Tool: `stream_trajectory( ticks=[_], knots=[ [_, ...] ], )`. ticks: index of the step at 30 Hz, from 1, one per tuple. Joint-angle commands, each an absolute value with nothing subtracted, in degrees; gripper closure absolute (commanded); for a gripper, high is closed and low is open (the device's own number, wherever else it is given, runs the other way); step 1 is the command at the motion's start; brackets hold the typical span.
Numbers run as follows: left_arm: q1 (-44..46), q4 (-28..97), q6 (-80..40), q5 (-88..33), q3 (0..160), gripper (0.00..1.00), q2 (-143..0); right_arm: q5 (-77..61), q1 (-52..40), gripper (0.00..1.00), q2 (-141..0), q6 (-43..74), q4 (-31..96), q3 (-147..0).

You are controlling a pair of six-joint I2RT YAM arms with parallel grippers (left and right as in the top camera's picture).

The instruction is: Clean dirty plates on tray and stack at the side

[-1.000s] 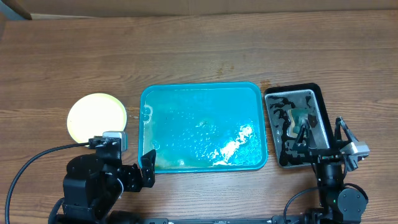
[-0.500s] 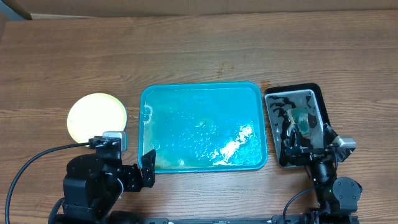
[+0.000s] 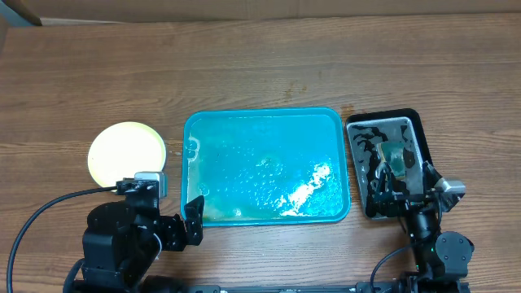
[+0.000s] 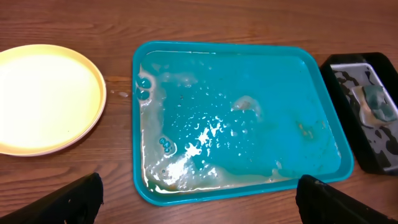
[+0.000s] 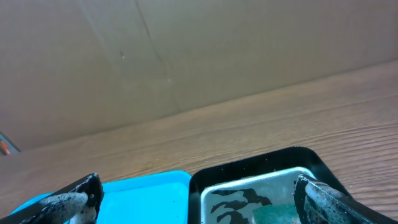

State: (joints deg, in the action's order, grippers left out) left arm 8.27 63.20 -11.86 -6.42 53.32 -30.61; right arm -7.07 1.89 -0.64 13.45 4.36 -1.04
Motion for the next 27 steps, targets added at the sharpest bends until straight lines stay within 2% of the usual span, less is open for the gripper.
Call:
stream_trajectory(
  ticks=[1, 15, 27],
  knots=[
    [8.6, 63.2, -12.3, -6.6, 52.9, 0.00, -30.3, -7.1, 2.2, 0.00, -0.2, 13.3, 4.2, -0.5],
    [6.2, 62.5, -10.2, -2.0, 51.0, 0.00, -28.1, -7.1, 2.2, 0.00, -0.2, 13.3, 4.2, -0.5],
    [2.9, 37.4, -11.4, -6.0, 21.9, 0.00, -9.1, -7.1, 2.2, 0.00, -0.2, 13.3, 4.2, -0.5]
  ],
)
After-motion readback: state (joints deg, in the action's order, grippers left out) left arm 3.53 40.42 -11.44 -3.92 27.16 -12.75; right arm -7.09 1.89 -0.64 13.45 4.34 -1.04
